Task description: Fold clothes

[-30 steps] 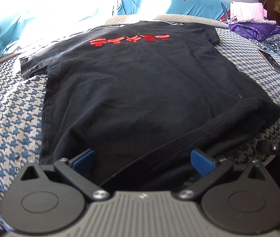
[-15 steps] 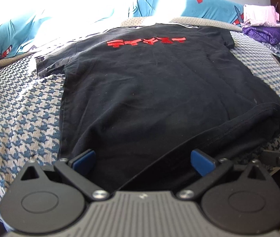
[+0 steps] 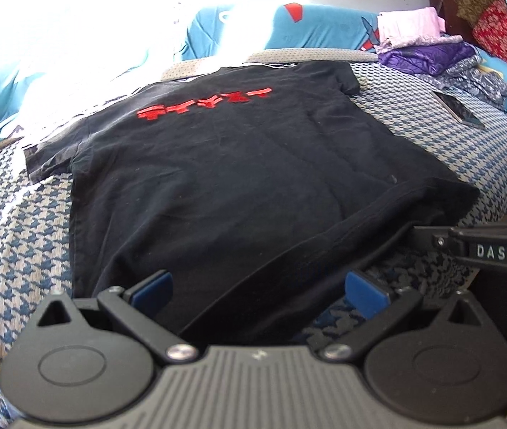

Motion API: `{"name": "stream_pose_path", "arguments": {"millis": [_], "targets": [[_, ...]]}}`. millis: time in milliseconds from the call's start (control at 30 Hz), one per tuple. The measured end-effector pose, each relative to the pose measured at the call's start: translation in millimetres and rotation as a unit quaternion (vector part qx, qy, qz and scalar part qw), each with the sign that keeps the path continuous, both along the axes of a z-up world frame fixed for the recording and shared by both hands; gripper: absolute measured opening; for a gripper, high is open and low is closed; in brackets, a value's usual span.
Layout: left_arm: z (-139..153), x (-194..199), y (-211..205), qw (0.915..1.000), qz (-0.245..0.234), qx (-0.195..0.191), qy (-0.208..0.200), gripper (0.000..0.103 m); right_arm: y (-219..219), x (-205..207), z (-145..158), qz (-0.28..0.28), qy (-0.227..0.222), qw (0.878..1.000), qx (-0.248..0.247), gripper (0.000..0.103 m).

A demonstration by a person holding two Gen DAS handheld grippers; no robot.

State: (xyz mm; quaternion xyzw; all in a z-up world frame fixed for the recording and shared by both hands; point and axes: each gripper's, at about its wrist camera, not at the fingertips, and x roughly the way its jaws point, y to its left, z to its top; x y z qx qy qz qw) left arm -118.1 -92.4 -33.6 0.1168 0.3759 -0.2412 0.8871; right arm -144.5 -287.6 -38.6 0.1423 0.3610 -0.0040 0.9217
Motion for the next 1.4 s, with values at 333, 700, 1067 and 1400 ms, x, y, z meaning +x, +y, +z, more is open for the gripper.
{"name": "stream_pose_path", "arguments": {"millis": [333, 700, 1067, 1400], "targets": [[-14, 8, -13, 0.9994, 0.016, 0.031, 0.006, 0.103, -4, 6, 3, -0.004, -0.011, 1.000, 0.012, 0.006], [-14, 29, 7, 0.9973, 0.048, -0.031, 0.046, 0.103, -1, 7, 9, 0.007, -0.030, 1.000, 0.006, 0.006], [-16, 41, 12, 0.9947, 0.070, -0.053, 0.054, 0.103, 4, 30, 4, 0.015, -0.021, 0.999, -0.023, 0.006], [-18, 45, 9, 0.9953, 0.070, -0.043, 0.051, 0.103, 28, 15, 13, 0.111, -0.022, 0.985, -0.130, 0.021]]}}
